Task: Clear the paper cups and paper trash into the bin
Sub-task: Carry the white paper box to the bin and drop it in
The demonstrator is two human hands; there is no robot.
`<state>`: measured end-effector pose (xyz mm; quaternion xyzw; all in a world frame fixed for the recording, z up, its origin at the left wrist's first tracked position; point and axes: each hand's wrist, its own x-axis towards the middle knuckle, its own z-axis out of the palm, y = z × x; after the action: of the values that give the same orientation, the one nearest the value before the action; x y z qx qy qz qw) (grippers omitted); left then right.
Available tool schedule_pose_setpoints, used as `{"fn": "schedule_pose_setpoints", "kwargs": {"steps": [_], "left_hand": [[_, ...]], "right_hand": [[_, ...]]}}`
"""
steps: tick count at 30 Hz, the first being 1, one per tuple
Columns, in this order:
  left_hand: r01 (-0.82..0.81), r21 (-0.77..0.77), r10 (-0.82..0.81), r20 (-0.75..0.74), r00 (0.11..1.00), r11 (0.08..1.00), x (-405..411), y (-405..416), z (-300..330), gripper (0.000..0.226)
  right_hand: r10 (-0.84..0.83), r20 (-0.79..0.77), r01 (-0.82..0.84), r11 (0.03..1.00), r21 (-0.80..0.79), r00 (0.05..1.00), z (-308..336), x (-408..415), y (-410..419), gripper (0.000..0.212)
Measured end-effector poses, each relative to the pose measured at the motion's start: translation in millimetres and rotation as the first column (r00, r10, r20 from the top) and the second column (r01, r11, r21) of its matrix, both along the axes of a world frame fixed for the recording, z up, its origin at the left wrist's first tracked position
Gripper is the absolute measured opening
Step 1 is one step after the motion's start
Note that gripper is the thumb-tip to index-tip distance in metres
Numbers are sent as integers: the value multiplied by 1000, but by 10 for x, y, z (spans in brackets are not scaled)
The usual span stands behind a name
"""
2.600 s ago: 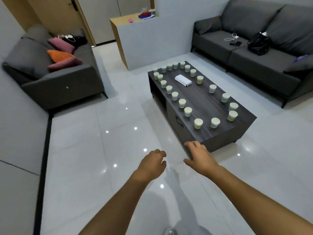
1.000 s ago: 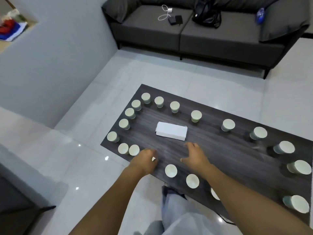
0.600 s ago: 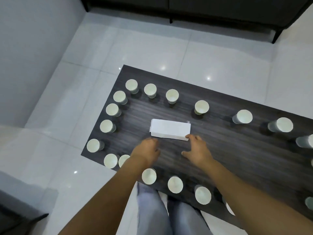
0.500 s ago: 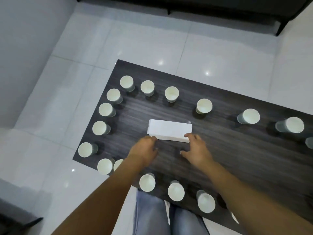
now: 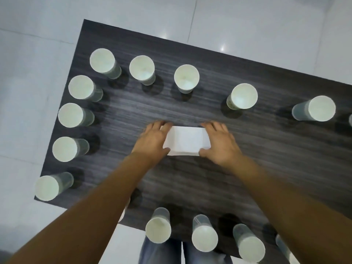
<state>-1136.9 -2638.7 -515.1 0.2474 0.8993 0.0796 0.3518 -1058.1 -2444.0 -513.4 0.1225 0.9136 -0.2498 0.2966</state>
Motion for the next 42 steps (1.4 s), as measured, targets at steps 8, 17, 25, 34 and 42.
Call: {"fn": "schedule_pose_setpoints", "kwargs": {"steps": [8, 17, 25, 34, 42], "left_hand": [[246, -27, -248, -114, 962, 969, 52, -111, -100, 96], [365, -145, -387, -166, 907, 919, 193, -176, 173, 90], [454, -153, -476, -157, 865, 877, 552, -118, 1235, 91], [722, -133, -727, -261, 635, 679, 1330, 93, 2383, 85], [915, -69, -893, -258, 369, 398, 2758, 416, 3217, 85]], "right_hand": [[111, -37, -109, 993, 40, 993, -116, 133, -52, 101], [267, -86, -244, 946, 212, 960, 81, 351, -216, 85], [198, -78, -171, 950, 262, 977, 1108, 848, -301, 85], [-132, -126, 166, 937, 309, 983, 2343, 2086, -452, 80], [-432, -177, 466, 833, 296, 884, 3233, 4052, -753, 83]]}}
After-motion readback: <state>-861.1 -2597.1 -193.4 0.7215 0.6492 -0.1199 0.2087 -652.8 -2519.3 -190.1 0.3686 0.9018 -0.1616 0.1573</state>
